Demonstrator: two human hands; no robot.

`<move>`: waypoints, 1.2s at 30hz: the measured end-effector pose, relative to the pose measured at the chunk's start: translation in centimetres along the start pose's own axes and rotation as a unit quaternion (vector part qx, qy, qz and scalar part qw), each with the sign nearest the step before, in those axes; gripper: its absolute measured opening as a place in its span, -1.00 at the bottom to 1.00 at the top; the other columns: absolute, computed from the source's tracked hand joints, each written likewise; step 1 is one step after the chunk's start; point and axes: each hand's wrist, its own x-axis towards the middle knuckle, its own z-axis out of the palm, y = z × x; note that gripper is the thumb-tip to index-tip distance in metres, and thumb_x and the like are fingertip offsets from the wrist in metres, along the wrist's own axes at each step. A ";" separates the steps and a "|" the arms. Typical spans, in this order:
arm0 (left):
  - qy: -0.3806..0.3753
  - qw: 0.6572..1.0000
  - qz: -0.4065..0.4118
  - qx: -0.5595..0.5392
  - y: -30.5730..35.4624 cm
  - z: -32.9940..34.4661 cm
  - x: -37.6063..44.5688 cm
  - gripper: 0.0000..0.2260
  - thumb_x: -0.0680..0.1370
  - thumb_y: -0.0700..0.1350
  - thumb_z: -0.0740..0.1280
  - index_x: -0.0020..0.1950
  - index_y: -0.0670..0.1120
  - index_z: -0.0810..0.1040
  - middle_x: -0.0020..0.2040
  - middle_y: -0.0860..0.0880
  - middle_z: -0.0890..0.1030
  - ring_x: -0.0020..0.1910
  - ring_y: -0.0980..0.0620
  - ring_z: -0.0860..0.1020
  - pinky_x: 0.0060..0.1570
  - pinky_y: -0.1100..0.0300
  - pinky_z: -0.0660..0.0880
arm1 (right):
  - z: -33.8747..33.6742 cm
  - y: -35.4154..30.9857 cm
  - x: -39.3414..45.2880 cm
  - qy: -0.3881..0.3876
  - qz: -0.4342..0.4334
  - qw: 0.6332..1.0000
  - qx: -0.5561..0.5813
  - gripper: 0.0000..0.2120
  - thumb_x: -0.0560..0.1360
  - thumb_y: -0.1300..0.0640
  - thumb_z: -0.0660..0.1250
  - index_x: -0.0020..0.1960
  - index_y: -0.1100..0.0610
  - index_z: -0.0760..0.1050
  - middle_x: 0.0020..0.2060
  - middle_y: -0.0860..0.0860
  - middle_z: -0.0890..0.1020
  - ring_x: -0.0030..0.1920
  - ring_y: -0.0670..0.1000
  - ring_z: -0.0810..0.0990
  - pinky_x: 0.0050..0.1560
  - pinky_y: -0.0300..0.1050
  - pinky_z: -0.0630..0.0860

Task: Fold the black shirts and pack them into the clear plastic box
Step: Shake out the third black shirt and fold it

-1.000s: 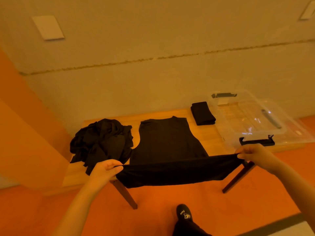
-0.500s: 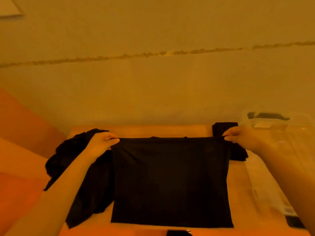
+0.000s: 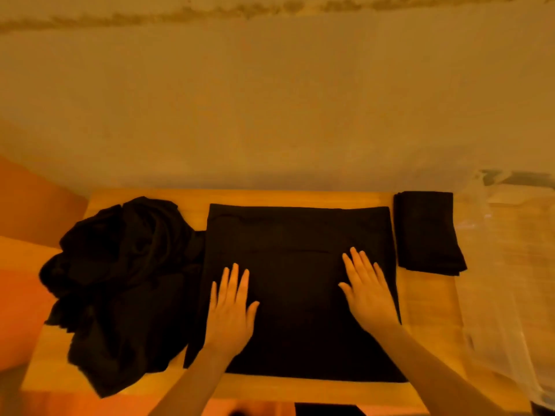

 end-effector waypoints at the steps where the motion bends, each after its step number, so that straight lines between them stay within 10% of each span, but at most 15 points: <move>1: -0.004 1.000 -0.004 0.007 -0.7 0.1 -0.4 -0.42 0.60 0.16 -0.26 0.43 -0.14 0.21 0.42 -0.20 0.32 0.43 -0.13 0.14 0.36 -0.02 0.01 | 0.3 1.0 -0.5 0.010 0.001 1.000 -0.013 -0.43 0.56 -0.14 -0.12 0.45 0.13 0.20 0.44 0.08 0.28 0.46 0.04 0.15 0.43 -0.03 0.07; 5: 0.024 0.998 0.045 0.024 -2.2 -1.2 -1.1 -0.43 0.60 0.14 -0.24 0.45 -0.14 0.22 0.44 -0.18 0.28 0.45 -0.13 0.12 0.42 0.00 -0.11 | 0.2 2.4 -1.5 0.042 -0.010 0.998 -0.041 -0.38 0.49 -0.19 -0.22 0.46 0.10 -0.02 0.45 -0.01 0.04 0.46 0.00 -0.01 0.42 -0.01 -0.03; 12: 0.042 0.998 -0.019 0.052 -8.3 -1.3 -0.9 -0.49 0.55 0.05 0.16 0.44 -0.17 0.27 0.45 -0.16 0.27 0.46 -0.12 0.15 0.39 -0.13 0.07 | 2.2 -0.7 -4.4 0.015 -0.023 0.998 -0.053 -0.41 0.58 -0.20 -0.32 0.45 0.09 0.08 0.42 0.06 0.29 0.43 0.01 0.11 0.31 0.10 0.21; 16: 0.044 0.996 -0.043 0.065 -10.0 -1.5 -1.2 -0.42 0.53 0.12 -0.09 0.46 -0.15 0.24 0.48 -0.16 0.22 0.48 -0.11 0.09 0.43 -0.04 -0.12 | 3.0 -0.9 -4.0 0.006 -0.020 0.998 -0.060 -0.39 0.58 -0.20 -0.32 0.46 0.10 0.11 0.41 0.07 0.33 0.44 0.04 0.14 0.33 0.10 0.21; 21: 0.090 0.990 0.058 0.089 -6.8 -1.6 -2.9 -0.42 0.48 0.09 0.13 0.44 -0.16 0.23 0.45 -0.19 0.27 0.46 -0.13 0.11 0.38 -0.10 -0.02 | 2.5 -1.4 -3.7 0.030 -0.043 0.996 -0.068 -0.37 0.57 -0.21 -0.34 0.46 0.12 0.09 0.44 0.05 0.22 0.43 0.06 0.15 0.36 0.08 0.15; 28: -0.017 0.990 0.118 0.071 -3.2 3.4 -9.1 -0.42 0.60 0.19 -0.22 0.46 -0.13 0.19 0.47 -0.09 0.17 0.52 -0.03 -0.10 0.42 0.01 -0.10 | 5.9 1.5 -11.8 0.031 -0.044 0.998 -0.036 -0.42 0.58 -0.21 -0.29 0.51 0.04 -0.04 0.48 -0.02 0.12 0.51 -0.04 -0.15 0.42 -0.02 -0.11; 36: 0.029 0.979 0.183 0.087 -4.9 4.6 -11.5 -0.31 0.56 0.30 -0.10 0.53 -0.12 -0.10 0.53 -0.10 0.00 0.52 -0.04 -0.11 0.43 -0.02 -0.11 | 7.4 4.2 -16.1 0.056 -0.109 0.991 -0.054 -0.37 0.57 -0.25 -0.15 0.52 0.04 -0.16 0.52 -0.05 -0.10 0.51 0.00 -0.06 0.45 0.01 -0.07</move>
